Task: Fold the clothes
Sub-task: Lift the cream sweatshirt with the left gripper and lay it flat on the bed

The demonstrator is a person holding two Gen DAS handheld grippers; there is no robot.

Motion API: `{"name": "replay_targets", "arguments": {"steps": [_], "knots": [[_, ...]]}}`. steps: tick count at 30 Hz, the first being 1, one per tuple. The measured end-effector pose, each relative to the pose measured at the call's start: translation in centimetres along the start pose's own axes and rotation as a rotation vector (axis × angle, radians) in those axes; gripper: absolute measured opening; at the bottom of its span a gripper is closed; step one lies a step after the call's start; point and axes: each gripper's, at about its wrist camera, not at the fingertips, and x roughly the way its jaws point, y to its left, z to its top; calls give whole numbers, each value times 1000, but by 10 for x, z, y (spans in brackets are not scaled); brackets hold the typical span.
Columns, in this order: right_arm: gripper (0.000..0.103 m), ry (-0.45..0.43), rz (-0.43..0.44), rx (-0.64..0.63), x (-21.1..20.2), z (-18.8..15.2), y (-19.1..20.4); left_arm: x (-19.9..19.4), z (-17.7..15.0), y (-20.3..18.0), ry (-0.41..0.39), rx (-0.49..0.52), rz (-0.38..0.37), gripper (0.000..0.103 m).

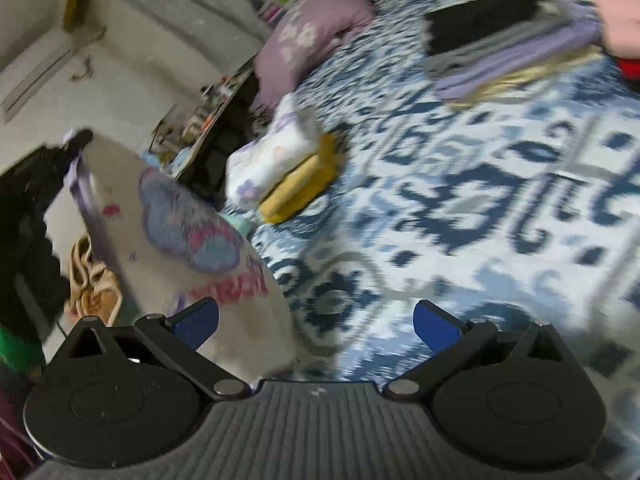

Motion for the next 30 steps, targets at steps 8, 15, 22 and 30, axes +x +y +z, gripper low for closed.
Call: {"name": "replay_targets", "arguments": {"steps": [8, 15, 22, 30], "knots": [[103, -72, -59, 126, -39, 1, -68, 32, 15, -76, -42, 147, -240, 3], [103, -67, -54, 161, -36, -8, -84, 17, -83, -116, 123, 386, -486, 3], [103, -75, -59, 184, -41, -21, -98, -23, -199, -118, 324, 583, -630, 3], [99, -86, -114, 130, -37, -23, -97, -45, -266, -91, 509, 579, -606, 20]]}}
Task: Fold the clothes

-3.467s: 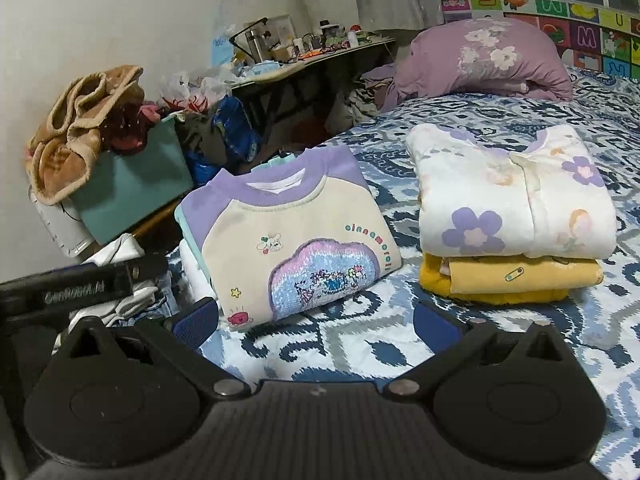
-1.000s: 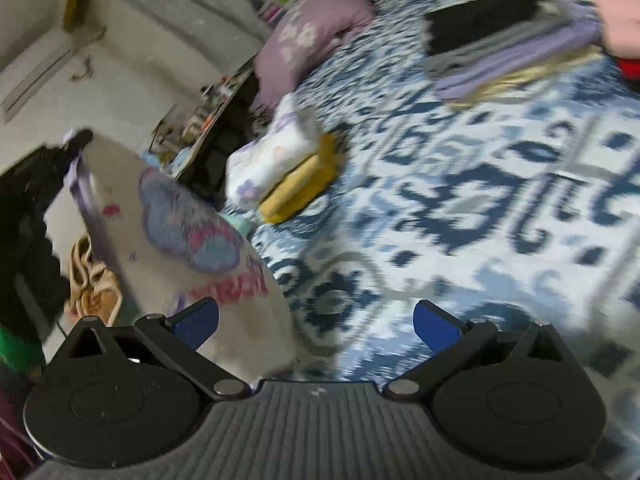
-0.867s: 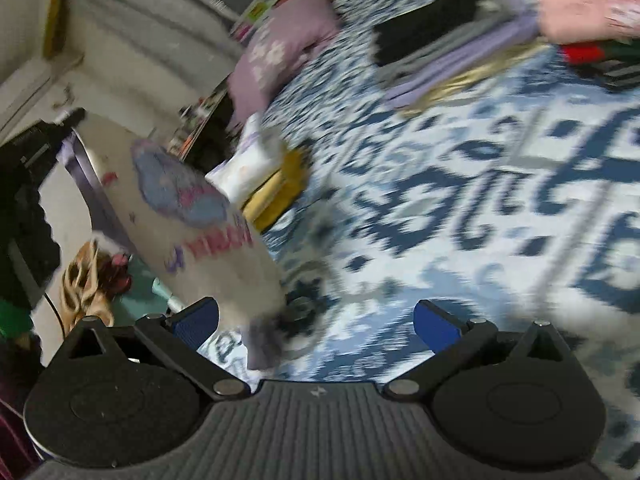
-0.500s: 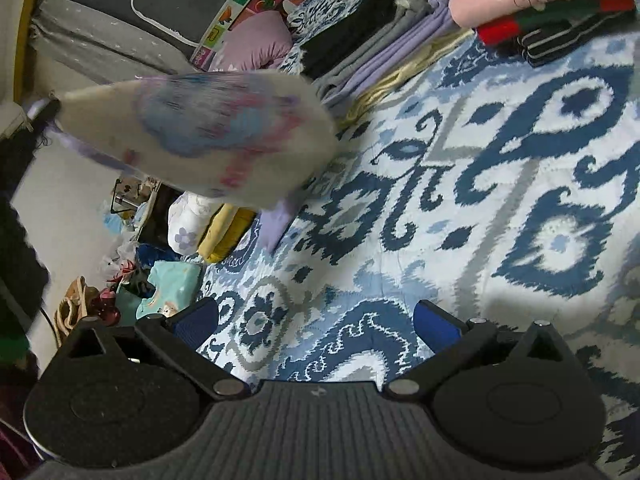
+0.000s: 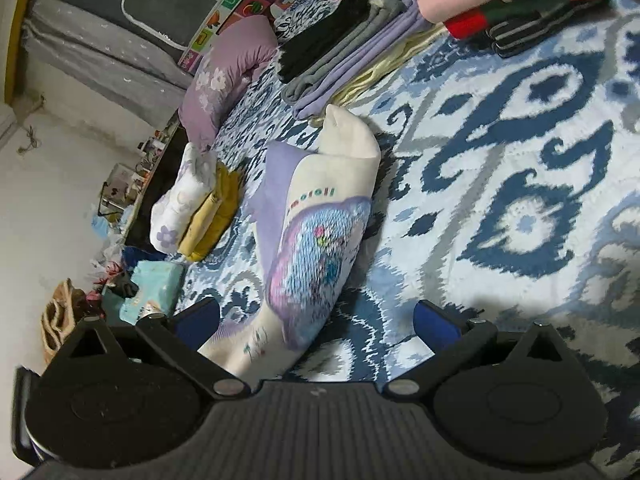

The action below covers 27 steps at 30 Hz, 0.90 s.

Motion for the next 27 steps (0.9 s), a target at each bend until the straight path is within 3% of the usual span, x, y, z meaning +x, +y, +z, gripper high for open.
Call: {"name": "replay_targets", "arguments": {"steps": [1, 3, 7, 10, 13, 17, 20, 27], "knots": [[98, 1, -9, -19, 2, 1, 3, -2, -4, 1, -3, -27, 6, 34], [95, 7, -26, -59, 5, 4, 10, -8, -11, 3, -13, -92, 19, 50], [91, 12, -68, -179, 14, 12, 28, -22, -19, 16, -62, -299, 52, 52], [83, 16, -104, -276, 24, 22, 44, -27, -27, 39, -123, -557, 53, 63], [78, 26, -126, -351, 38, 35, 59, -22, -40, 59, -153, -841, 23, 65], [78, 47, -163, -456, 64, 51, 80, -2, -50, 65, -183, -1051, 3, 65], [78, 82, -193, -517, 93, 59, 96, 14, -57, 63, -229, -1121, -14, 66], [78, 157, -272, -639, 168, 64, 141, 26, -77, 60, -268, -1084, 28, 66]]}}
